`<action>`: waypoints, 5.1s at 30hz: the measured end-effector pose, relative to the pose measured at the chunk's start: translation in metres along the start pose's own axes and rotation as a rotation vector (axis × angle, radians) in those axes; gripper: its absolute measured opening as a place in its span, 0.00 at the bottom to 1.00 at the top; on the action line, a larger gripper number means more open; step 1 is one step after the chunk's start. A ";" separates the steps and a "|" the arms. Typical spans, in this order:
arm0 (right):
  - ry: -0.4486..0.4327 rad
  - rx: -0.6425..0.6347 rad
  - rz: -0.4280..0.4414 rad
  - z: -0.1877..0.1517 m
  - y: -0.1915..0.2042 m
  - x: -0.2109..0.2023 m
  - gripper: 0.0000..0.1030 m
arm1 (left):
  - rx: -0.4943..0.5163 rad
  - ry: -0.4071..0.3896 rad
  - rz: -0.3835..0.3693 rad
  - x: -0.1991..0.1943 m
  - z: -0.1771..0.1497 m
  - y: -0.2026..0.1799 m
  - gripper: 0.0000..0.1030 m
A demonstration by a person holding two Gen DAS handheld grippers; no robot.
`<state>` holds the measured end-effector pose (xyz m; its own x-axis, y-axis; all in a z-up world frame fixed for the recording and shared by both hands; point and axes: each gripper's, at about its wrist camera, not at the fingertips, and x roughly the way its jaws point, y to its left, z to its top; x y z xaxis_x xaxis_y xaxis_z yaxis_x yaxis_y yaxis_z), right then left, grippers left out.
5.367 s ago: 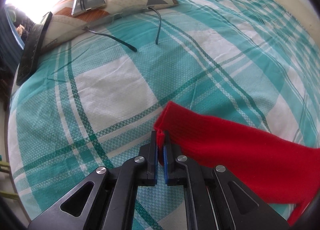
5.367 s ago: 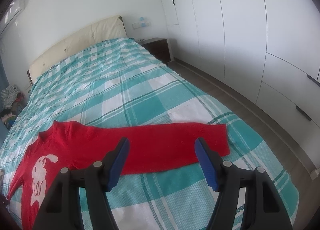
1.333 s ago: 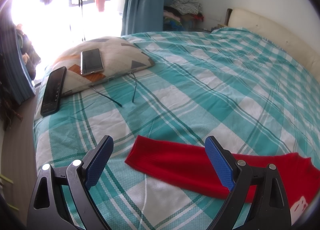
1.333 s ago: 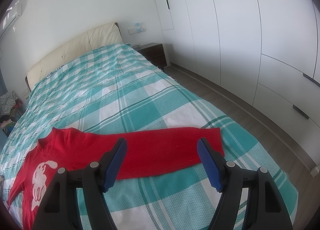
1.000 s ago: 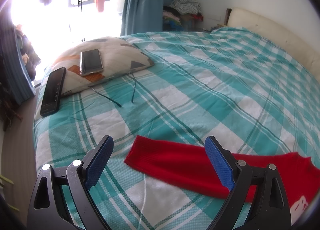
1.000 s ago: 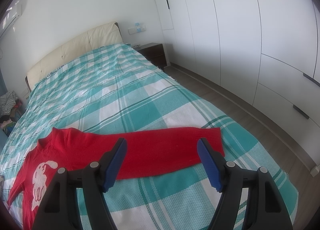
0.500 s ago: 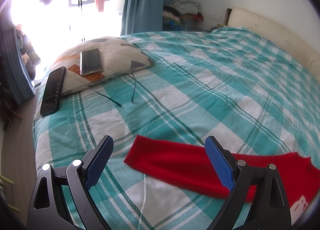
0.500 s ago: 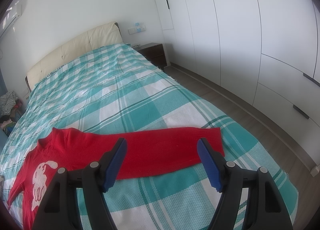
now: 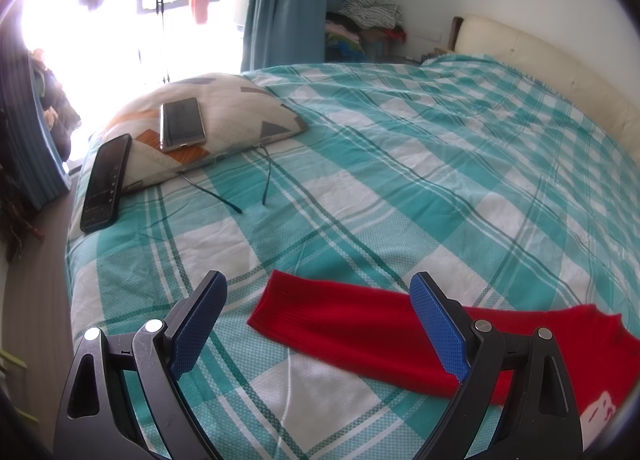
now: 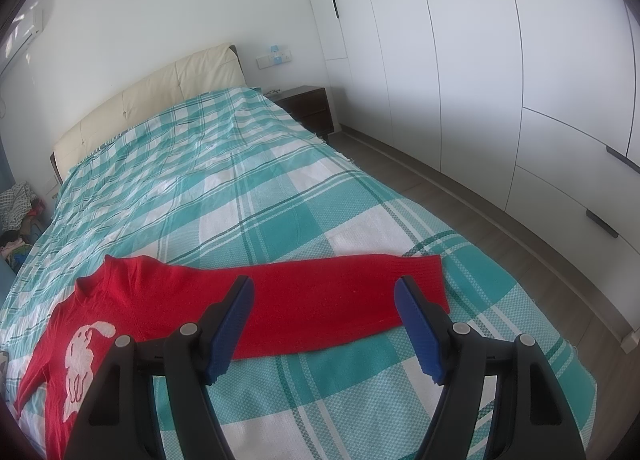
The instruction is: Fold small clothes
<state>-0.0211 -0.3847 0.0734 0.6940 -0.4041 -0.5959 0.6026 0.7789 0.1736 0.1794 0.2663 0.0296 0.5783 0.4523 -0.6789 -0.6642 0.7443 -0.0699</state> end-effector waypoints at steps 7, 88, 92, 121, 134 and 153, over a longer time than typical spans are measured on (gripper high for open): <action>0.000 0.000 0.000 0.000 -0.001 0.000 0.70 | 0.000 0.000 -0.001 0.000 0.000 0.000 0.91; 0.002 0.004 0.001 0.002 -0.006 0.003 0.70 | 0.008 0.000 -0.002 -0.003 -0.001 -0.004 0.91; 0.002 0.004 0.001 0.002 -0.006 0.003 0.70 | 0.009 -0.001 -0.002 -0.003 -0.001 -0.004 0.91; 0.004 0.006 0.002 0.003 -0.008 0.004 0.70 | 0.011 -0.001 -0.003 -0.004 -0.002 -0.005 0.91; 0.007 0.014 0.001 0.001 -0.009 0.003 0.70 | 0.010 -0.001 -0.002 -0.004 -0.002 -0.005 0.91; 0.264 0.466 0.258 -0.001 -0.148 0.047 0.70 | 0.001 0.027 -0.068 -0.005 -0.002 -0.013 0.93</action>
<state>-0.0780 -0.5185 0.0188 0.7554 -0.0504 -0.6533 0.5785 0.5197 0.6287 0.1843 0.2531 0.0326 0.6092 0.3872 -0.6921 -0.6234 0.7732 -0.1162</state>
